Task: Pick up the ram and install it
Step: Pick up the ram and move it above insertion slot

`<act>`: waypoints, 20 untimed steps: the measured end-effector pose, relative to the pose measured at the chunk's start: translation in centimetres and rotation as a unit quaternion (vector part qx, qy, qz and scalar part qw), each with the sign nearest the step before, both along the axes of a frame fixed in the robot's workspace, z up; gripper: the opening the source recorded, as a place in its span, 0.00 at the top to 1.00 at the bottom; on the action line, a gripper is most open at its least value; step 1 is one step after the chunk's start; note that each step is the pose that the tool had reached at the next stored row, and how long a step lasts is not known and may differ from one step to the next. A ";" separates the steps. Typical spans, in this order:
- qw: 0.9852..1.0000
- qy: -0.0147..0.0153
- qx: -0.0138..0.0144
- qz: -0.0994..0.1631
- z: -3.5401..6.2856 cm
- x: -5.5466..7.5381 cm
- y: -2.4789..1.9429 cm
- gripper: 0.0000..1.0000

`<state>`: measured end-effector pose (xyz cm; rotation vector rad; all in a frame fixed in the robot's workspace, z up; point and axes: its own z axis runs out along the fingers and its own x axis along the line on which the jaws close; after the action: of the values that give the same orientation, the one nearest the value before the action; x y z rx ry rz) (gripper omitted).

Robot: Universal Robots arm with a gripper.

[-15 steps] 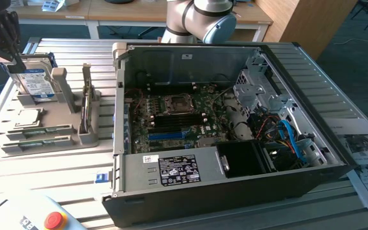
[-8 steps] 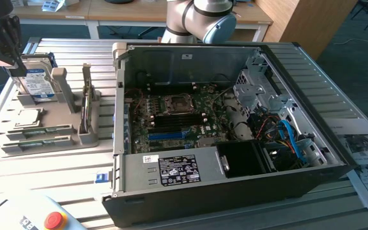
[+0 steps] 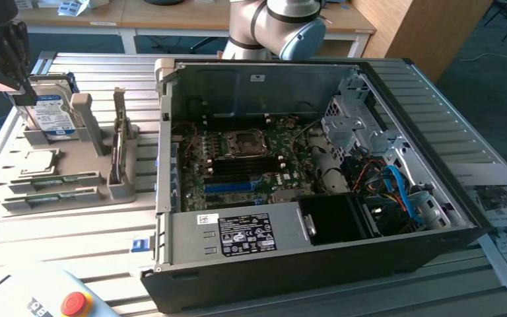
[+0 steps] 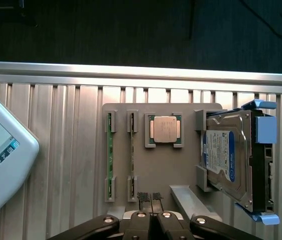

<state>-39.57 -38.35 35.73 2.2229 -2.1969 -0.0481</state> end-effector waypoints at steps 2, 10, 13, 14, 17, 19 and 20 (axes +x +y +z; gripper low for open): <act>1.000 0.000 0.000 0.000 0.00 0.0 0.00 0.89; 1.000 0.000 0.000 0.000 -0.01 0.0 0.00 0.76; 1.000 0.000 0.000 0.000 -0.01 0.0 0.00 0.76; 1.000 0.000 0.000 0.000 -0.01 0.0 0.00 0.76; 1.000 0.000 0.000 0.000 -0.07 0.0 0.00 0.69; 1.000 0.000 0.000 0.000 -0.20 0.0 0.00 0.69; 1.000 0.000 0.000 0.000 -0.28 0.0 0.00 0.69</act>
<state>-39.58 -38.35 35.45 2.2230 -2.1971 -0.0481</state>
